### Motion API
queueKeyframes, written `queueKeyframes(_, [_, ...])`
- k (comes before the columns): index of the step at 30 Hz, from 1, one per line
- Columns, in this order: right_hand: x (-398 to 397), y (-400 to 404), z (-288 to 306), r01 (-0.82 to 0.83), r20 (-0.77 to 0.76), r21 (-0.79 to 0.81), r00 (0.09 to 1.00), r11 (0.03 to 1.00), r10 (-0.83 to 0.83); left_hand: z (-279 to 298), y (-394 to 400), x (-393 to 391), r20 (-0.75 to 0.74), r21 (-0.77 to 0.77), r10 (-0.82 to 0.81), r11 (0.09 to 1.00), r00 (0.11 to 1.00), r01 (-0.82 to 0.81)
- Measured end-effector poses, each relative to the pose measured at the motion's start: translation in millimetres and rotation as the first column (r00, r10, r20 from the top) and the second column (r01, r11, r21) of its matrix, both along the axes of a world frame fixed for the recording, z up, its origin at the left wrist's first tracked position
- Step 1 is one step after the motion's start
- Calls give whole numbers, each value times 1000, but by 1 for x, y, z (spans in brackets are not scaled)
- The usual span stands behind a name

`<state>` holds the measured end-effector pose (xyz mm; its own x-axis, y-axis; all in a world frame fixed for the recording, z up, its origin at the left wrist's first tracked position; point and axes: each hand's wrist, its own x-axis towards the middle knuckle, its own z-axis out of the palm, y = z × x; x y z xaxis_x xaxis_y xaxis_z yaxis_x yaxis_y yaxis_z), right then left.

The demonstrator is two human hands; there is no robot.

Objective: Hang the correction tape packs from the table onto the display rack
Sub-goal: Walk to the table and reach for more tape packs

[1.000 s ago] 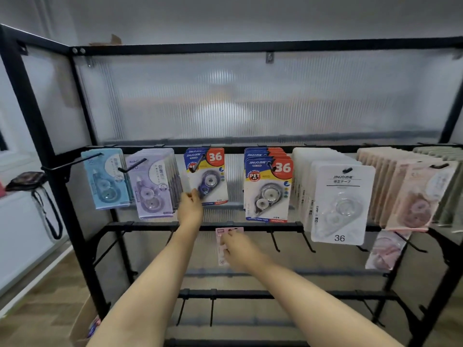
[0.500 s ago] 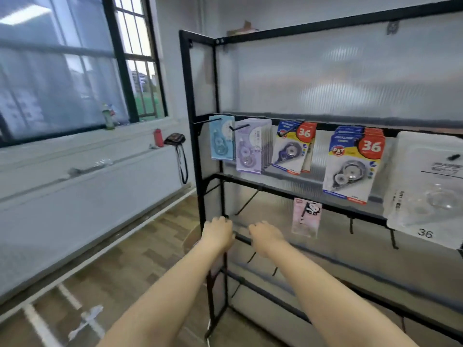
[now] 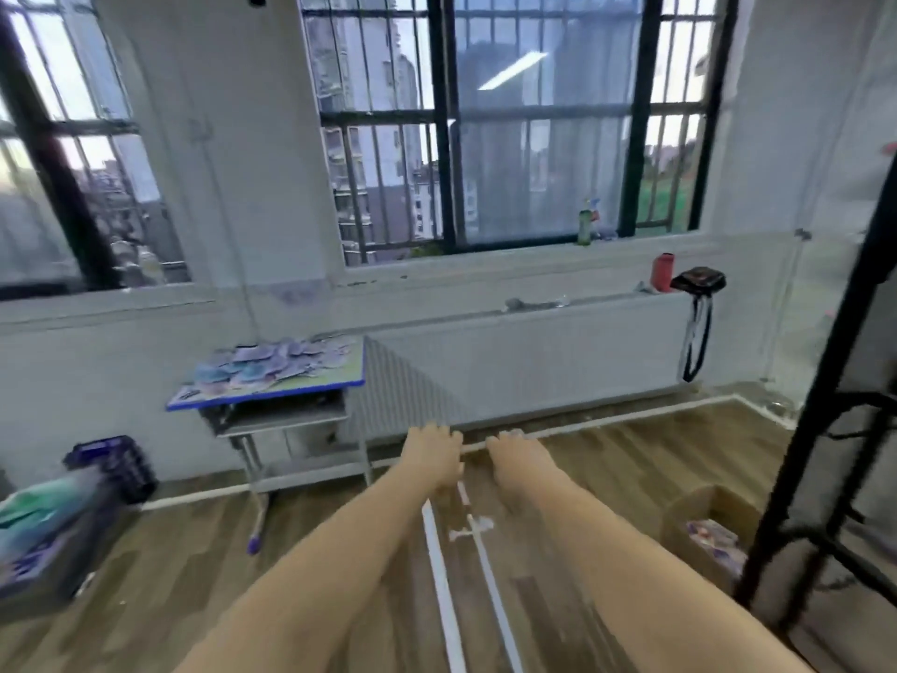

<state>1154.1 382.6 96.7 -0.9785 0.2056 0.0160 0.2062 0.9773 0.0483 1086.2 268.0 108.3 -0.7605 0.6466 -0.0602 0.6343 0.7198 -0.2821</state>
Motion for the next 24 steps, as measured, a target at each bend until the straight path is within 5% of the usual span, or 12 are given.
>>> queueKeyframes(11, [-213, -143, -27, -262, 15, -112, 964, 958, 266, -20, -167, -181, 104, 47, 349, 934, 931, -355])
queueKeyframes(24, [-461, -146, -69, -367, 79, -80, 925, 927, 372, -71, -177, -400, 133, -1, 457, 888, 880, -461])
